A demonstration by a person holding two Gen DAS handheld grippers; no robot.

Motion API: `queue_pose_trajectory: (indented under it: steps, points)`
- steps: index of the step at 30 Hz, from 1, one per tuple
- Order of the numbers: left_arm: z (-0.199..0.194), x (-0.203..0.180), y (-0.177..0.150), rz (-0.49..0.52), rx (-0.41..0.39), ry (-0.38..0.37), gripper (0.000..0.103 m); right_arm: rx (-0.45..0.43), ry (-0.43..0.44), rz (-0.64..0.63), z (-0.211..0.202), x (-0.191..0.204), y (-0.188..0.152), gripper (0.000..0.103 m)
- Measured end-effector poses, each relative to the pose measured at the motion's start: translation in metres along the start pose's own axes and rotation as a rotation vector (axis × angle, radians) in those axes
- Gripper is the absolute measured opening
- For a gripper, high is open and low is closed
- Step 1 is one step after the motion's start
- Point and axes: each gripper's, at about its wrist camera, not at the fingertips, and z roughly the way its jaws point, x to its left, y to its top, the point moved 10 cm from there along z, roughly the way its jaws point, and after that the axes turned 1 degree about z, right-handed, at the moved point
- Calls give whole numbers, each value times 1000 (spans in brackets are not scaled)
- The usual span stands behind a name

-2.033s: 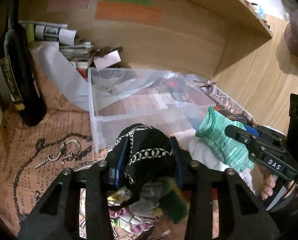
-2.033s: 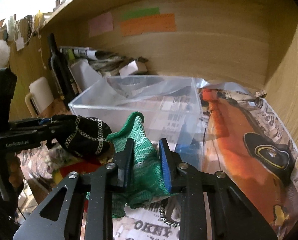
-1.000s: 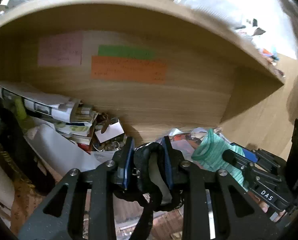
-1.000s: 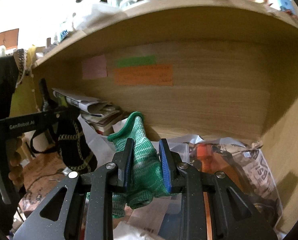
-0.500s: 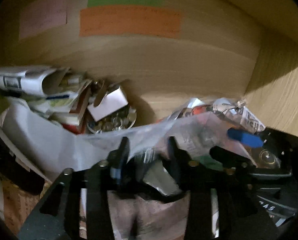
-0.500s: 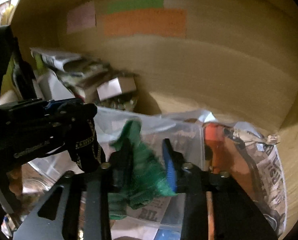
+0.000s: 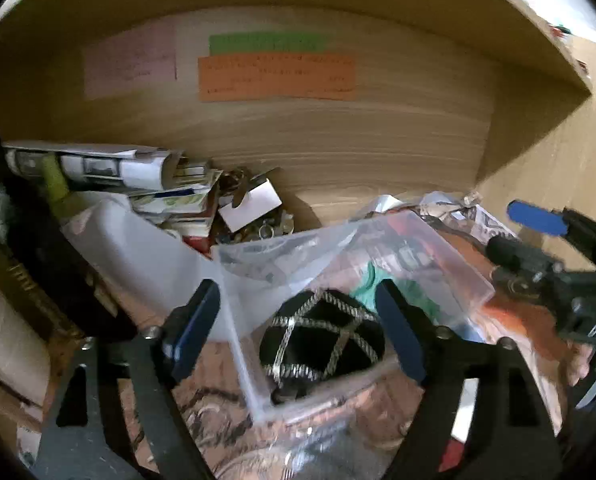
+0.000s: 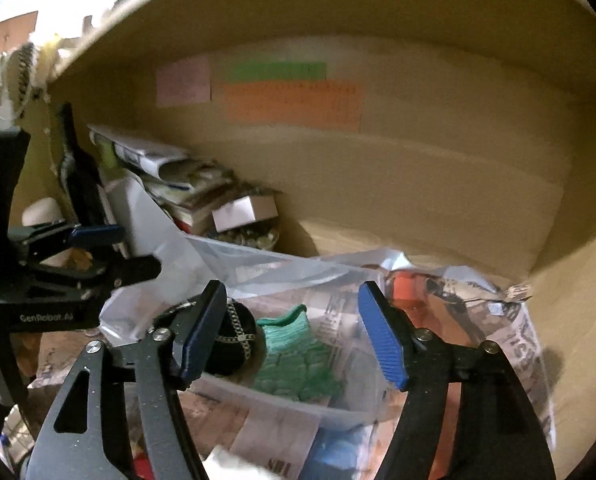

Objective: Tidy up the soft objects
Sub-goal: 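Carry the cap and glove into the clear box and open both tools, then grasp the white drawstring pouch with the right tool while the left tool grasps the silver mesh bag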

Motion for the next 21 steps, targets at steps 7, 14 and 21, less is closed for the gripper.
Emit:
queue_pose_trajectory:
  steps: [7,14,21]
  points:
    - [-22,-5,-38,20,26,-10,95,-64,-18,15,-41,3,-17,77]
    - [-15,-13,-91,3,143,-46,95,-1,7,47,-51,11,-65,78]
    - [2,-22,-127,-18,224,-53,95,124,21,105,-31,8,-112,78]
